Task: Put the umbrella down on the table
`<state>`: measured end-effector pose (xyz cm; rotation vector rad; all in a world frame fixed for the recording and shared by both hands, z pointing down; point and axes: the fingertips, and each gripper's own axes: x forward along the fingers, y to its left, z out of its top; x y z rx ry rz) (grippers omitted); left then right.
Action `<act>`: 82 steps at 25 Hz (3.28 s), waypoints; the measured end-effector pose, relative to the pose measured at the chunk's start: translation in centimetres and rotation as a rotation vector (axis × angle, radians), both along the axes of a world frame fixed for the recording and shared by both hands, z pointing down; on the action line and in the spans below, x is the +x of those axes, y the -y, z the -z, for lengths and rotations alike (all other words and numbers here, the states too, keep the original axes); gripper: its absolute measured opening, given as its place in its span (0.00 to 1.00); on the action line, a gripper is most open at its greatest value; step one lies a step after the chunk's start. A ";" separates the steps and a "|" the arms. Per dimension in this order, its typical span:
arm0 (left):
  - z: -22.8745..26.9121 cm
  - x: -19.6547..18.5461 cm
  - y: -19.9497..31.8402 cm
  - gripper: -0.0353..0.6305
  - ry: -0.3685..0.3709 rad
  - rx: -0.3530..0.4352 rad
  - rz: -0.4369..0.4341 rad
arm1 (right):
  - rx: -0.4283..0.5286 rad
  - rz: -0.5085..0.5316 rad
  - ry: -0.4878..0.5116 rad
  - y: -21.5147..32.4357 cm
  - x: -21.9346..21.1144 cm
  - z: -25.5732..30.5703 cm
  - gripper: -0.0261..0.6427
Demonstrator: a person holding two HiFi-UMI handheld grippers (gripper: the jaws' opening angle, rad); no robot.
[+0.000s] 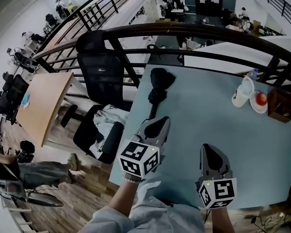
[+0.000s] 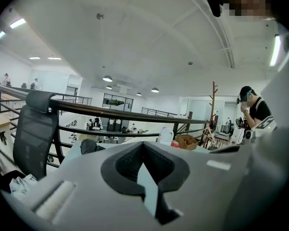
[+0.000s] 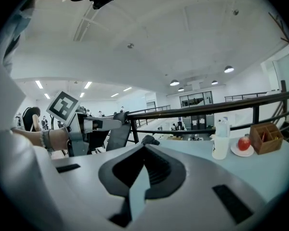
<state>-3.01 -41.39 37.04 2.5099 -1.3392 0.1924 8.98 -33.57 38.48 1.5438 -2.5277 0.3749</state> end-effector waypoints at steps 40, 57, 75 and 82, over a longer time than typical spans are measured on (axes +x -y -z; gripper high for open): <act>3.7 -6.3 -16.2 0.06 -0.004 0.111 -0.088 | 0.159 -0.076 -0.060 -12.1 -7.8 6.5 0.03; 4.2 -8.0 -20.9 0.06 -0.020 0.128 -0.132 | 0.180 -0.111 -0.068 -16.6 -10.2 6.9 0.03; 4.6 -10.4 -24.1 0.06 -0.027 0.160 -0.150 | 0.195 -0.109 -0.099 -19.7 -13.1 7.2 0.03; 4.8 -10.5 -24.6 0.06 -0.030 0.164 -0.165 | 0.194 -0.122 -0.104 -20.2 -13.4 7.1 0.03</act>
